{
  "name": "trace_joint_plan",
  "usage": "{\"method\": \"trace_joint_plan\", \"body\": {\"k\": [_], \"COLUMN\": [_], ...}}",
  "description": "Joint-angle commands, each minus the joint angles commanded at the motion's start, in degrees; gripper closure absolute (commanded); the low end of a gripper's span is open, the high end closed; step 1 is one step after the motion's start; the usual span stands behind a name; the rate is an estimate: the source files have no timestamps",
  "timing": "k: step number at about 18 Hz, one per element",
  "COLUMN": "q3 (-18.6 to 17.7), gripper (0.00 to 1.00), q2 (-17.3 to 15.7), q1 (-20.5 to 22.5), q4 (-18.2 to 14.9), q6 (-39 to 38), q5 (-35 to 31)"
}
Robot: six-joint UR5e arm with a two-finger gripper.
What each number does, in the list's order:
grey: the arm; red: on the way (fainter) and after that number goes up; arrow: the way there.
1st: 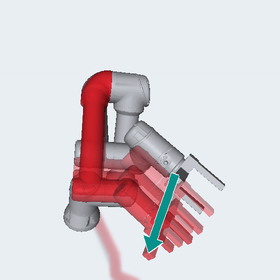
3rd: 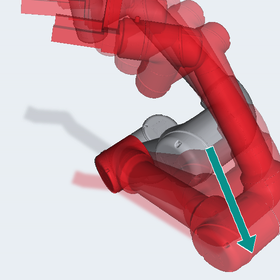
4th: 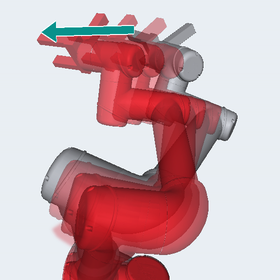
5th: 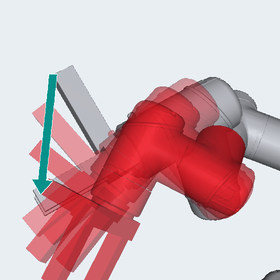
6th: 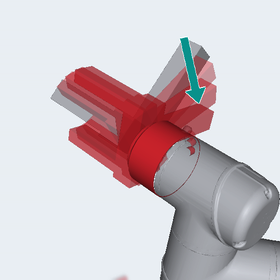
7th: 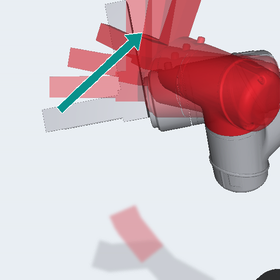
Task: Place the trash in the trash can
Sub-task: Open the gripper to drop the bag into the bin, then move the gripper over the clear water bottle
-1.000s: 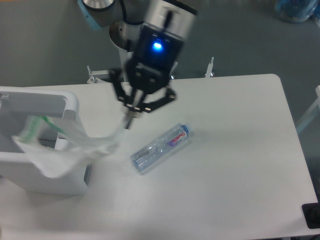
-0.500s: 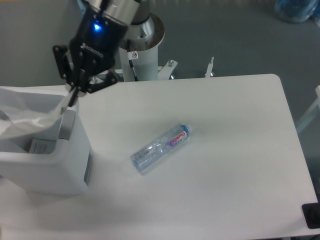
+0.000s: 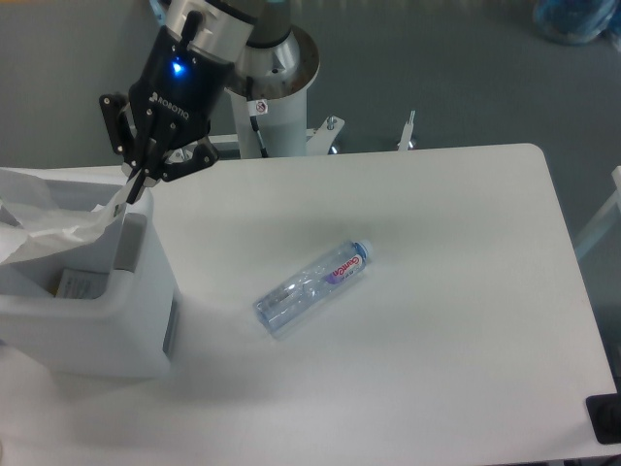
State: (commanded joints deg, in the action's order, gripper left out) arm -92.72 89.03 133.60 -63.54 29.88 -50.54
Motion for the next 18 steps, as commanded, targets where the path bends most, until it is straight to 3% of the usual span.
{"method": "trace_joint_plan", "body": {"k": [3,4,5,11,16,18], "q3": [0.0,-0.1,-0.1,1.8,2.3,2.5], "gripper": [0.52,0.36,0.03,0.00,0.00,0.00], "q2": [0.1,0.0,0.0,1.1,3.1,5.4], "q1": [-0.2,-0.2,-0.2,0.0,7.0,9.3], "q4": [0.0,0.0,0.0,0.0,0.0,0.0], "q6": [0.5,1.0,1.2,1.2,4.1,6.2], "q5": [0.0,0.0,-0.1,-1.8,-1.9,-2.0]}}
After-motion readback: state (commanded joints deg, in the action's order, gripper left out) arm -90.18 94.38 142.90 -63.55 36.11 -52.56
